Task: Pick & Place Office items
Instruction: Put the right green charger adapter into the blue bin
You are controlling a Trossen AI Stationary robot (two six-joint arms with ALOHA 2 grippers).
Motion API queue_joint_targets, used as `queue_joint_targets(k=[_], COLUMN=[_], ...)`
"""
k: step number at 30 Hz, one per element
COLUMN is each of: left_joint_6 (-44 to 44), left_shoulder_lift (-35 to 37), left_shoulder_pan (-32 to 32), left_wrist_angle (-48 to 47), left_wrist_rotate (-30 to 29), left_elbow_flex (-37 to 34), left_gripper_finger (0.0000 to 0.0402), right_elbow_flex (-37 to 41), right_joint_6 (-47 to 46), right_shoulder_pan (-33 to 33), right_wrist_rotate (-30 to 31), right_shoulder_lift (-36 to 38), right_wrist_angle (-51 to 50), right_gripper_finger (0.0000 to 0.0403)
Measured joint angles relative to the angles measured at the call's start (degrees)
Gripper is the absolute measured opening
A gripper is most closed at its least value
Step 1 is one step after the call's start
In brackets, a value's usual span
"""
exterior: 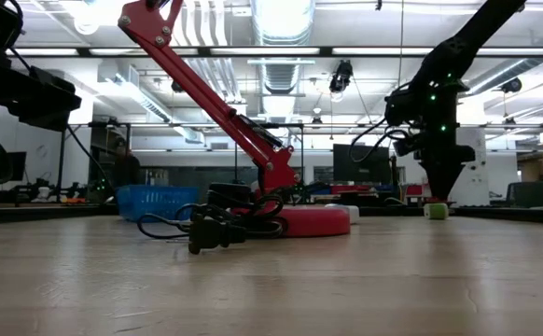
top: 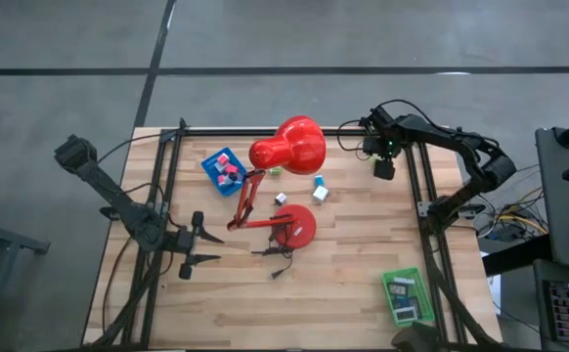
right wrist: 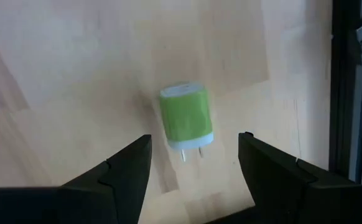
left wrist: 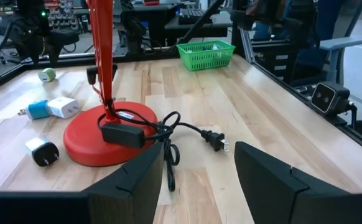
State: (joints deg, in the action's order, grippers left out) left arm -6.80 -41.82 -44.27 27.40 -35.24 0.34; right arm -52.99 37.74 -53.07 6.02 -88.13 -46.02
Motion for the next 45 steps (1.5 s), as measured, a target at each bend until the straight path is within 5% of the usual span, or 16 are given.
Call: queue_joint_targets(k=[15,45], left_joint_6=[0.18,1.04], left_shoulder_lift=[0.0,0.0], left_shoulder_pan=[-0.04,-0.02], left_wrist_angle=[0.02,0.04], left_wrist_rotate=[0.0,0.0], left_elbow_flex=[0.0,-0.02], left_gripper_finger=[0.0202,0.0202], right_elbow_flex=[-6.4,-3.87], right_joint_6=[-0.91,-0.52], right_shoulder_pan=[-0.23,-0.57], right_wrist_rotate=[-0.22,-2.12], right_shoulder_lift=[-10.11,-10.12], right_wrist_angle=[-6.46,-1.44], right_gripper_finger=[0.0231,0.0211])
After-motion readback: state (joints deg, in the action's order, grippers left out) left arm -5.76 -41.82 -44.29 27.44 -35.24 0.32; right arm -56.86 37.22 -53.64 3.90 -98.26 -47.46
